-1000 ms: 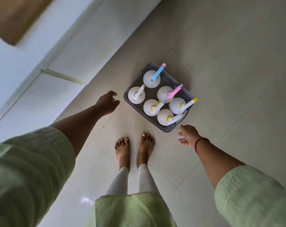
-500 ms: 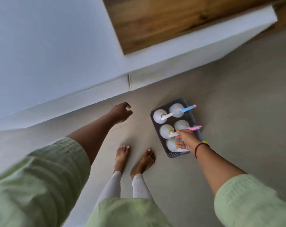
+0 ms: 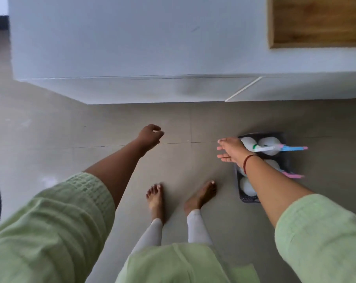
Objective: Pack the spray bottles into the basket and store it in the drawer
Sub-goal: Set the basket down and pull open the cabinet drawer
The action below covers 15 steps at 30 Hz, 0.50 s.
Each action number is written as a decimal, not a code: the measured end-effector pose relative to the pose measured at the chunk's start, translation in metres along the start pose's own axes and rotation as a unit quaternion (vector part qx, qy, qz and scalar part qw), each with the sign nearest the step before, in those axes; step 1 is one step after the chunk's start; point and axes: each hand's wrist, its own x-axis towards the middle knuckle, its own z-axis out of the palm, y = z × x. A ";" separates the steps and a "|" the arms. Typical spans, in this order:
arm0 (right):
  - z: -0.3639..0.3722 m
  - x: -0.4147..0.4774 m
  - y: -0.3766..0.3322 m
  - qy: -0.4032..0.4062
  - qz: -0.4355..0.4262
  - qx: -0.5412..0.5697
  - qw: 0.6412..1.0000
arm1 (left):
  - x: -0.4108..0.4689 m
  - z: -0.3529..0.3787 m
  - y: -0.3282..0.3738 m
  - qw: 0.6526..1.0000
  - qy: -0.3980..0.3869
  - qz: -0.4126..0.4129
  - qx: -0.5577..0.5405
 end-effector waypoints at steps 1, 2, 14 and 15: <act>0.010 -0.001 -0.007 -0.005 -0.004 -0.001 1.000 | -0.001 -0.009 -0.008 1.000 0.005 -0.005 -0.016; 0.023 -0.003 -0.016 -0.009 -0.009 -0.003 1.000 | -0.002 -0.020 -0.017 0.999 0.010 -0.011 -0.032; 0.128 0.046 -0.089 -0.004 0.016 0.156 0.988 | 0.066 -0.071 -0.075 0.952 0.069 -0.100 -0.280; 0.134 0.059 -0.088 -0.002 0.018 0.166 0.986 | 0.082 -0.069 -0.079 0.947 0.066 -0.111 -0.295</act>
